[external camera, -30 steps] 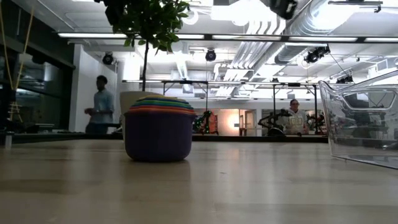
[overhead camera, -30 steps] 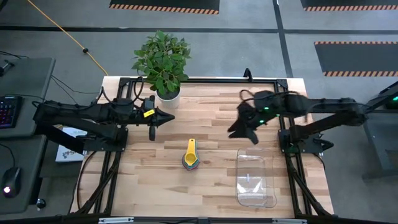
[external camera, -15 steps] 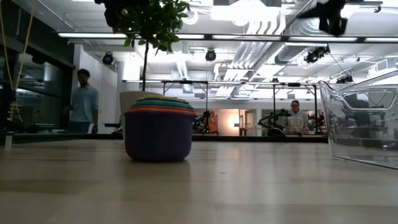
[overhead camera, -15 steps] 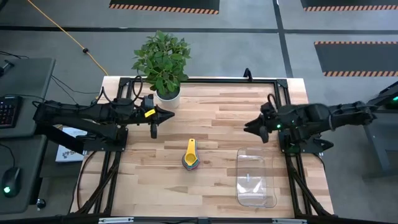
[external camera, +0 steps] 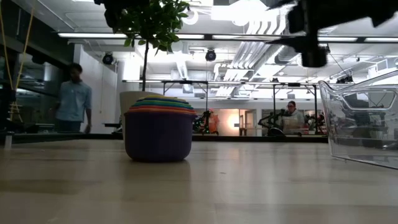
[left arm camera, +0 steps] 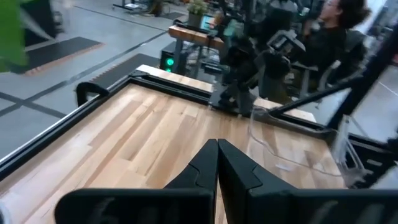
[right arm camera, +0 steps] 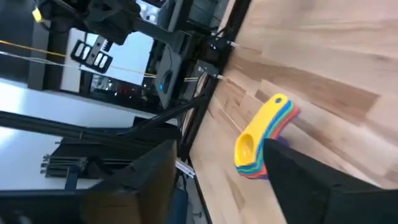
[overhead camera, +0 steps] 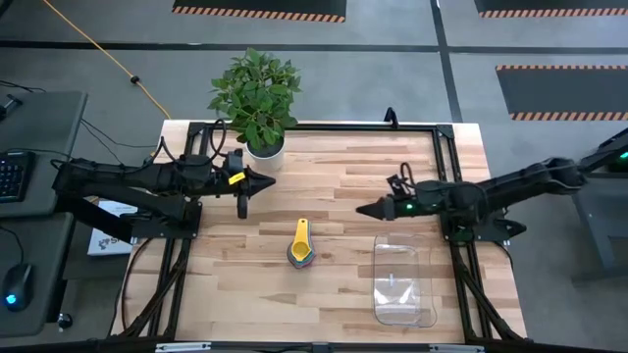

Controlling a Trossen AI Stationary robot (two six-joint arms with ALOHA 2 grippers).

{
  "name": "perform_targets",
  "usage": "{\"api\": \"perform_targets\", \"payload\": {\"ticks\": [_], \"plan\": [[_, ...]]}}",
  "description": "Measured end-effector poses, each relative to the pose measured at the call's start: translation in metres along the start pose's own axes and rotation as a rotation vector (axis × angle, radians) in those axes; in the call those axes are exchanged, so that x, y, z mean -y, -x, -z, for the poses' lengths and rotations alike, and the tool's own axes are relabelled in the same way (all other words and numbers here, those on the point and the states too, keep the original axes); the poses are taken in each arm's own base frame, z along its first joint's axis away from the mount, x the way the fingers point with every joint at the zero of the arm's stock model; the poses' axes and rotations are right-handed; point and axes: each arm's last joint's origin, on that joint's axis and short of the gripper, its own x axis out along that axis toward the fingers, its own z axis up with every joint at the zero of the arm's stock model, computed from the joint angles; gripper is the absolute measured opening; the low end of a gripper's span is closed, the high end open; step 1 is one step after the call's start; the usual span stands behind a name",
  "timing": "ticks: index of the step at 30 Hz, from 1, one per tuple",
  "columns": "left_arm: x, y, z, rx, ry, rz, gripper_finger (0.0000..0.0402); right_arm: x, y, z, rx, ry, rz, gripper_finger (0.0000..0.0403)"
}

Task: Nest measuring cups in basket
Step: Put the stacked measuring cups into the transparent bin

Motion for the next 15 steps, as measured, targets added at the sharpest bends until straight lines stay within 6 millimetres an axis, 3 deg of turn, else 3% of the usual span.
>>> {"api": "perform_targets", "payload": {"ticks": [4, 6, 15], "plan": [[0.002, 0.002, 0.000, -0.015, -0.023, 0.088, 0.0000, -0.023, -0.031, -0.003, -0.059, 0.005, 0.017, 0.0275], [0.004, 0.004, -0.001, -0.015, -0.023, 0.141, 0.0000, -0.025, -0.051, -0.002, -0.120, 0.010, 0.087, 0.0295], [0.005, 0.022, -0.009, 0.033, -0.079, 0.279, 0.0000, -0.006, -0.138, -0.004, -0.234, -0.098, 0.313, 0.0342]]}}
